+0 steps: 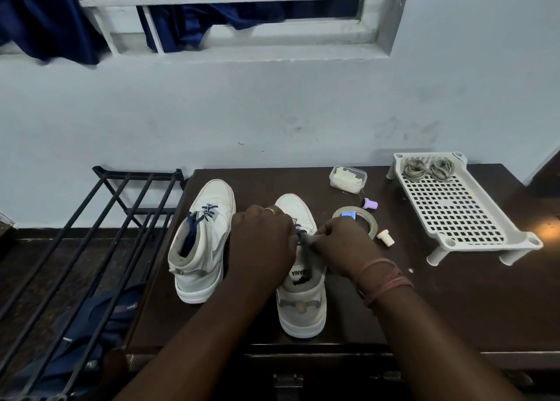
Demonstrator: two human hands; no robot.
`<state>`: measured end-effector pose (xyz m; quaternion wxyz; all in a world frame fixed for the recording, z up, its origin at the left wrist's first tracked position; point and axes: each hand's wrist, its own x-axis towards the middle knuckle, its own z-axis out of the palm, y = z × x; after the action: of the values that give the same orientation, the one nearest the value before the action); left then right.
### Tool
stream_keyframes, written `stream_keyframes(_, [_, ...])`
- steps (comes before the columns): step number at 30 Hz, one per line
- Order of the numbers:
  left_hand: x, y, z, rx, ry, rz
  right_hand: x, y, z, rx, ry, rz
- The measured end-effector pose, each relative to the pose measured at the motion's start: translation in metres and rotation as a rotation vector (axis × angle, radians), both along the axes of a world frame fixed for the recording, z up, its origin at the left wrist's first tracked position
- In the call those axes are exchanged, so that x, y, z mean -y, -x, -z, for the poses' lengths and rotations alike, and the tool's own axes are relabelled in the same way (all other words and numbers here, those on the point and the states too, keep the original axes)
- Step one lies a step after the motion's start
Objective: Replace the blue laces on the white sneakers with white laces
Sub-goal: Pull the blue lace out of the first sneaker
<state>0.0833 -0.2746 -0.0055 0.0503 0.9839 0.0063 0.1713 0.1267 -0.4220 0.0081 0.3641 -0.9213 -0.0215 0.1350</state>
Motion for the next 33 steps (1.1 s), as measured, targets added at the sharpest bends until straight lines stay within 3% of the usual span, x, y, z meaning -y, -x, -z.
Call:
stream_keyframes(5, [0.001,-0.003,0.004,-0.052,0.042,0.065,-0.002,0.003,0.0,0.029,0.031,0.01])
stream_keyframes(8, [-0.001,-0.004,0.001,-0.005,0.054,-0.024,-0.001,0.004,-0.002,0.015,0.002,0.007])
stream_keyframes(12, [-0.022,-0.01,-0.004,0.13,0.672,-0.278,0.001,0.004,-0.003,-0.004,-0.011,0.003])
stream_keyframes(13, [-0.022,-0.01,-0.006,0.118,0.696,-0.262,0.001,0.004,-0.002,-0.005,-0.002,0.004])
stream_keyframes(15, [-0.017,-0.008,-0.01,0.07,0.588,-0.12,0.0,0.003,0.0,0.0,0.015,0.002])
stream_keyframes(17, [-0.004,-0.005,-0.011,0.004,0.356,-0.004,-0.001,0.002,0.0,0.0,0.029,0.004])
stream_keyframes(20, [0.004,-0.001,-0.008,-0.099,-0.004,-0.009,-0.002,0.001,0.001,-0.007,0.029,0.019])
stream_keyframes(22, [0.005,0.001,-0.006,-0.128,-0.101,-0.037,-0.003,0.002,0.001,-0.005,0.028,0.016])
stream_keyframes(24, [0.006,0.001,-0.008,-0.076,-0.077,-0.046,-0.003,0.002,0.0,-0.008,0.026,0.022])
stream_keyframes(25, [0.005,0.0,-0.008,-0.034,0.011,-0.056,-0.002,0.003,-0.001,-0.006,0.019,0.022])
stream_keyframes(27, [0.001,0.0,-0.013,-0.005,0.373,-0.056,-0.002,0.003,-0.003,-0.001,0.011,0.009])
stream_keyframes(31, [0.007,-0.003,-0.033,-0.118,1.544,-0.019,-0.001,0.005,-0.006,-0.004,0.012,-0.01])
stream_keyframes(33, [0.002,-0.005,-0.038,-0.042,1.719,-0.044,-0.001,0.004,-0.006,-0.004,0.013,-0.006])
